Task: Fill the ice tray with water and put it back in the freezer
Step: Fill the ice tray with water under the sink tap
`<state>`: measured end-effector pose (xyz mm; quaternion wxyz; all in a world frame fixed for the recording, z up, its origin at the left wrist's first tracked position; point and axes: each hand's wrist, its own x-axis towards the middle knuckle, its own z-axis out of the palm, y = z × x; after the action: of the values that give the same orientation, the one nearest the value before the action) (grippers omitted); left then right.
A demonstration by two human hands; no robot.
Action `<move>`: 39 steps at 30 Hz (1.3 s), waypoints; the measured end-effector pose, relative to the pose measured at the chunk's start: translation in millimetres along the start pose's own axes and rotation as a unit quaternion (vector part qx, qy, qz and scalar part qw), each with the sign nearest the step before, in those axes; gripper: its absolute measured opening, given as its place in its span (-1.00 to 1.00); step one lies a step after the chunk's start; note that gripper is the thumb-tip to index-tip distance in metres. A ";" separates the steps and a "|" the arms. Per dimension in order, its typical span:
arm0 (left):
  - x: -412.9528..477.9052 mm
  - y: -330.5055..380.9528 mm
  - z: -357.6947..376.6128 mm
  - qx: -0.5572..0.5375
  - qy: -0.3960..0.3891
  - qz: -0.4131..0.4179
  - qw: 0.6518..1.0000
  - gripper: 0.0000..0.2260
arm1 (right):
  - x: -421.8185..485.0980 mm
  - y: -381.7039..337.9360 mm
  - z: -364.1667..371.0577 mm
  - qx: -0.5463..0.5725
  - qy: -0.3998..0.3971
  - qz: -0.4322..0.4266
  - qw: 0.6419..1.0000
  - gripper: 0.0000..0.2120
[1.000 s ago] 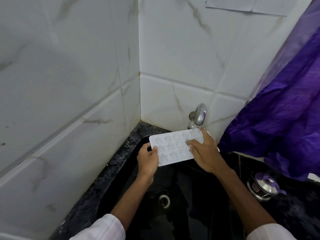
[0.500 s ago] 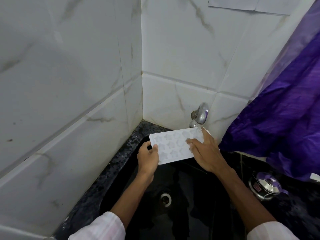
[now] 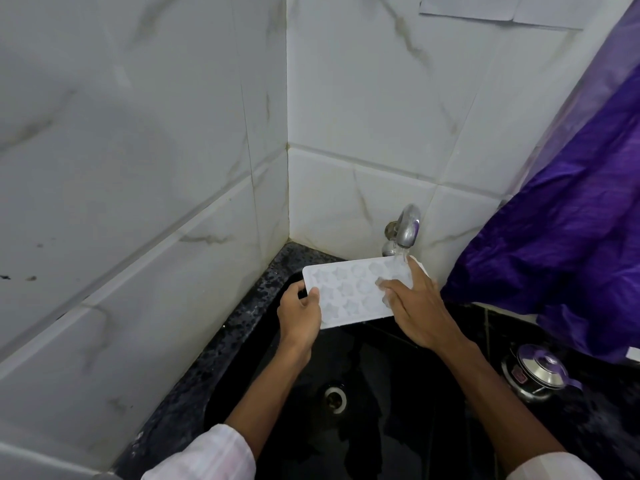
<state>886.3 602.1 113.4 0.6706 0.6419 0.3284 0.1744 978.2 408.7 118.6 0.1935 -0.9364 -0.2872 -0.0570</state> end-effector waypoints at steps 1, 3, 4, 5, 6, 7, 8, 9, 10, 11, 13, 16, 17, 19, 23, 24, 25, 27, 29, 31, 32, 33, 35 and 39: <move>-0.5 0.4 0.0 0.000 0.000 0.002 1.000 -0.84 | -0.4 -0.8 -0.3 0.006 0.000 -0.001 1.000 -0.67; -1.2 -0.1 0.0 -0.004 -0.002 0.004 1.000 -0.85 | -1.2 -1.2 0.6 0.007 0.012 -0.011 1.000 -0.66; -1.8 -0.8 0.1 -0.008 -0.003 0.004 1.000 -0.85 | -1.9 -1.8 1.1 0.006 0.015 -0.012 1.000 -0.69; -2.7 -1.0 0.1 -0.010 -0.004 0.003 1.000 -0.86 | -2.5 -1.9 1.7 0.004 0.017 -0.013 1.000 -0.73; -3.4 -1.5 0.2 -0.012 -0.003 0.002 1.000 -0.87 | -2.8 -1.8 1.9 0.001 0.016 -0.014 1.000 -0.74; -4.1 -1.6 0.0 -0.014 0.000 0.001 1.000 -0.87 | -2.9 -1.3 2.0 -0.002 0.015 -0.017 1.000 -0.74; -4.2 -2.0 0.0 -0.016 0.002 -0.001 1.000 -0.88 | -2.6 -0.6 2.1 -0.005 0.012 -0.019 1.000 -0.74; -4.5 -1.7 -0.2 -0.018 0.004 -0.002 1.000 -0.88 | -2.3 -0.6 1.6 -0.006 0.009 -0.018 1.000 -0.73; -3.9 -1.6 -0.1 -0.020 0.005 -0.002 1.000 -0.89 | -1.8 -0.2 1.1 0.002 0.007 -0.011 1.000 -0.73; -3.3 -0.8 -0.1 -0.020 0.007 -0.001 1.000 -0.89 | -1.5 -0.7 -0.3 0.014 0.012 -0.002 1.000 -0.72; -1.0 1.1 0.0 -0.023 0.010 0.001 1.000 -0.89 | -1.8 -3.2 -3.3 0.041 0.043 0.009 0.998 -0.74; 3.8 4.8 0.9 -0.024 0.012 0.004 1.000 -0.86 | -3.2 -1.7 -4.3 0.062 0.094 0.006 0.994 -0.79; 5.3 6.4 1.3 -0.027 0.012 0.003 1.000 -0.85 | -3.4 0.0 -4.3 0.063 0.105 0.007 0.992 -0.80; 8.5 8.6 2.8 -0.034 0.014 0.003 0.999 -0.85 | -3.8 4.1 -3.4 0.062 0.117 0.010 0.991 -0.82; 13.7 11.0 5.7 -0.038 0.020 0.006 0.999 -0.83 | -5.8 6.0 -1.2 0.065 0.105 -0.001 0.992 -0.84; 14.8 11.2 6.3 -0.039 0.021 0.005 0.999 -0.82 | -6.2 5.1 -0.9 0.065 0.100 -0.006 0.993 -0.84; 15.4 11.6 6.5 -0.039 0.021 0.005 0.999 -0.82 | -6.9 3.9 -1.2 0.063 0.094 -0.011 0.994 -0.84; 16.8 11.8 7.2 -0.040 0.021 0.005 0.999 -0.81 | -7.2 2.3 -1.6 0.044 0.085 -0.023 0.995 -0.80; 17.3 11.9 8.0 -0.037 0.023 0.005 0.999 -0.81 | -7.0 0.0 -1.9 0.025 0.074 -0.026 0.997 -0.74; 17.4 12.3 8.6 -0.030 0.027 0.003 0.999 -0.81 | -6.2 -1.8 -1.9 0.017 0.065 -0.018 0.998 -0.69; 17.9 11.8 8.9 -0.031 0.029 0.002 0.999 -0.80 | -5.5 -1.8 -1.5 0.011 0.061 -0.016 0.998 -0.67; 17.9 11.6 8.8 -0.032 0.030 0.002 0.999 -0.80 | -4.9 -1.8 -1.5 0.002 0.056 -0.016 0.998 -0.64; 17.8 11.2 8.1 -0.031 0.032 0.000 0.999 -0.80 | -3.8 -0.9 -3.2 -0.012 0.044 -0.011 0.999 -0.59; 18.3 9.4 6.7 -0.029 0.032 -0.005 0.999 -0.80 | -3.4 0.7 -7.4 -0.019 0.037 -0.002 0.999 -0.59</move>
<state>905.8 610.2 118.3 0.6786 0.6148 0.3481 0.2009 975.8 403.5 124.4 0.1861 -0.9367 -0.2800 -0.0976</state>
